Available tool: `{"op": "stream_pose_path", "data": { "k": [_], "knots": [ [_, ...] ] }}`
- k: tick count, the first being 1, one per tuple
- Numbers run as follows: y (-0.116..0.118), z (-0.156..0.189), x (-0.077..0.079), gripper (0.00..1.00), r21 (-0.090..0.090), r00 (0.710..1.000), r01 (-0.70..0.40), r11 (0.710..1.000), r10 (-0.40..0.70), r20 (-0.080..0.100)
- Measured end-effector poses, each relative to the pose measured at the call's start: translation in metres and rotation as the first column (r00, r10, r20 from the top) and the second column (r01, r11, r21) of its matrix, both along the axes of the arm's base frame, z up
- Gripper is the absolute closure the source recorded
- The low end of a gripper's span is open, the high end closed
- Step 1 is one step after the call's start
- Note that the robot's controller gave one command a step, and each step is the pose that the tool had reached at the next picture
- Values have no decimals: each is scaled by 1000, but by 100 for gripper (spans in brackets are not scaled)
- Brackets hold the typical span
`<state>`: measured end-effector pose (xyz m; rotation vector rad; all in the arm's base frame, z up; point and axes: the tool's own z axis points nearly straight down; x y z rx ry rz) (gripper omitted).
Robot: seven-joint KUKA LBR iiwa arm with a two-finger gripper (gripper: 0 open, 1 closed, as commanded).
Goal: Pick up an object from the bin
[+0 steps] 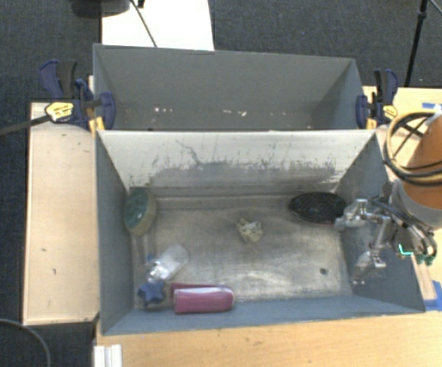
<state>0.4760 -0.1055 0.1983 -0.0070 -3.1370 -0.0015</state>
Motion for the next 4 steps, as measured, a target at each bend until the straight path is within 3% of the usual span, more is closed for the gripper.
{"op": "stream_pose_path", "data": {
  "k": [1,2,3,4],
  "knots": [
    [2,-68,71,0,0,999,-54,999,54,8],
    [-9,-86,116,0,2,977,211,977,-211,15],
    [-17,-122,110,0,2,938,345,939,-345,20],
    [-17,-123,108,100,0,940,340,941,-340,15]
  ]
}}
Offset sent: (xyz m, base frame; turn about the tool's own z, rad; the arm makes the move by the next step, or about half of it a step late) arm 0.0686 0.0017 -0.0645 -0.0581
